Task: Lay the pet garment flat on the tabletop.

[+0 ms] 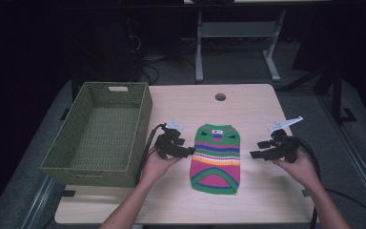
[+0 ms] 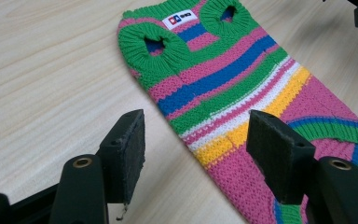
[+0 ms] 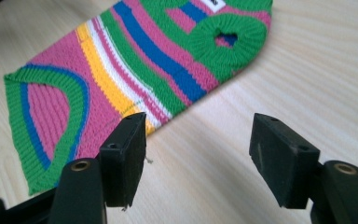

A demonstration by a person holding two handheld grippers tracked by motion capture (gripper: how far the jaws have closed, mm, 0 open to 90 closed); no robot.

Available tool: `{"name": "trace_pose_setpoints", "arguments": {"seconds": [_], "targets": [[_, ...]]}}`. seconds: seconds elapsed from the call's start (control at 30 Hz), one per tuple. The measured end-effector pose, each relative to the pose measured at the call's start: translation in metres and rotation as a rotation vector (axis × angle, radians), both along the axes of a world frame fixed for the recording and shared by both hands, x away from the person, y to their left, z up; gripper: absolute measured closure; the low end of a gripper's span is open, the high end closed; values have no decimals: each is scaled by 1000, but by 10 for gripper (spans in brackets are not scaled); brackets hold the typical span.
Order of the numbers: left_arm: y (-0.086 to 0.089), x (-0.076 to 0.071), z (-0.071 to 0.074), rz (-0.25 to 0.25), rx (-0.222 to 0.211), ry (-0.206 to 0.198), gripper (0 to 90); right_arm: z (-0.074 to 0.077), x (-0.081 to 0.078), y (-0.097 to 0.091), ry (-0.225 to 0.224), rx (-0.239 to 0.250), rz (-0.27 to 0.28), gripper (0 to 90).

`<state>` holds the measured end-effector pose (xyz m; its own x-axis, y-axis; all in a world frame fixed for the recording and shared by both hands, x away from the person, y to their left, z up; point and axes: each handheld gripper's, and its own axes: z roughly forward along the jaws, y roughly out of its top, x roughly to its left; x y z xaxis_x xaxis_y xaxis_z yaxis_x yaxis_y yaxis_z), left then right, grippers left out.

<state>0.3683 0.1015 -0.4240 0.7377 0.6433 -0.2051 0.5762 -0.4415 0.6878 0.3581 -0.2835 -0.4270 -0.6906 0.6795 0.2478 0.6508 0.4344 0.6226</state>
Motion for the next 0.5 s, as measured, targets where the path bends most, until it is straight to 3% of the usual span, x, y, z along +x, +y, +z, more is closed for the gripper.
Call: {"name": "trace_pose_setpoints", "arguments": {"seconds": [0.23,0.43,0.5], "targets": [[4,-11,-3,-7,-16,6,338,-5,-11,-8,-3,6,-10,345],[2,-22,-5,-18,-8,5,298,-10,-23,-15,10,4,-29,324],[3,-24,-5,-28,2,3,290,-11,-27,-18,-5,10,-28,327]]}}
